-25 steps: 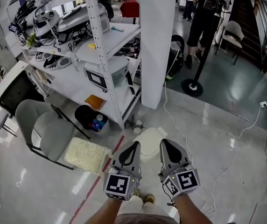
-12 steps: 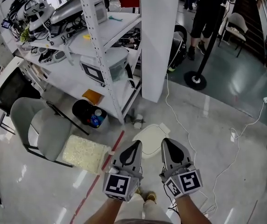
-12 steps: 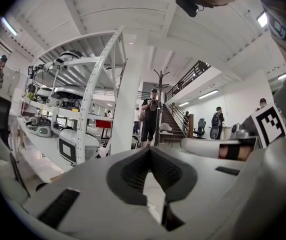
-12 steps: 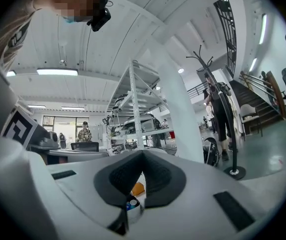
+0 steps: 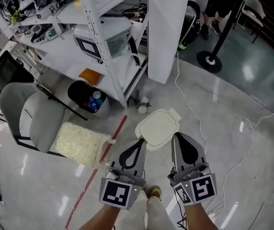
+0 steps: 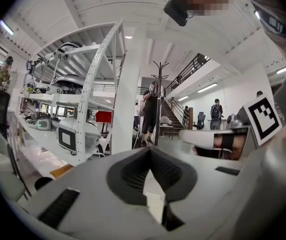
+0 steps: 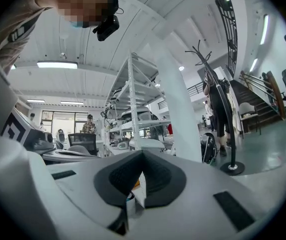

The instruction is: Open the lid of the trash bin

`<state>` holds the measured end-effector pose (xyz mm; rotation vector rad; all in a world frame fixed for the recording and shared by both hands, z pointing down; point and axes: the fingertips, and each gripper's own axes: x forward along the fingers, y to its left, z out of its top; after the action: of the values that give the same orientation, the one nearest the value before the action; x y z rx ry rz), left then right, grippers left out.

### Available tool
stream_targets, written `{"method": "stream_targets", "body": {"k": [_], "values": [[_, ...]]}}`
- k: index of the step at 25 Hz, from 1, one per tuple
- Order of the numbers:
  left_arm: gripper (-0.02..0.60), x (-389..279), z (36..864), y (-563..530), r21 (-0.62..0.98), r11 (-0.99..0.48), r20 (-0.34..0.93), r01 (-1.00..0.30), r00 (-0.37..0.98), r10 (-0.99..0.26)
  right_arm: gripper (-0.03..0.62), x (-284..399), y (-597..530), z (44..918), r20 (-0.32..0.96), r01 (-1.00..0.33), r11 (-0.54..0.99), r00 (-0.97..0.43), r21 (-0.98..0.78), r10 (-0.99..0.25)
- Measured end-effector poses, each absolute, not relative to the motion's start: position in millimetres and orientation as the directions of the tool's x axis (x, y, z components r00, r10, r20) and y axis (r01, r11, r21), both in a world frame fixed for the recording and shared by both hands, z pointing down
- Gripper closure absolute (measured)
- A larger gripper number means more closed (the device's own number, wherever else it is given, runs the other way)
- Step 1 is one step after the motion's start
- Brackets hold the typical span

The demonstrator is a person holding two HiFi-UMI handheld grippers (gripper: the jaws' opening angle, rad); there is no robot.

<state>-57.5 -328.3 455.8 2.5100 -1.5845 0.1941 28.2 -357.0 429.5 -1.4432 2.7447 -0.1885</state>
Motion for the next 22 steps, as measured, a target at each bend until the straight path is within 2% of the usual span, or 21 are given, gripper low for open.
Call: {"method": "stream_targets", "body": {"k": [10,22], "values": [[0.597,-52,553,-319,0.096,-0.433,0.258,-0.896,0.443,-0.859,0.586,26,-359,531,0.087,-0.818,0.554,-0.57,-0.153,-0.817],[0.596,-49,601,-361,0.122,-0.444,0.294,-0.888,0.459,-0.838,0.587,18,-370,554,0.098,-0.808,0.566,-0.584,-0.164,-0.806]]}}
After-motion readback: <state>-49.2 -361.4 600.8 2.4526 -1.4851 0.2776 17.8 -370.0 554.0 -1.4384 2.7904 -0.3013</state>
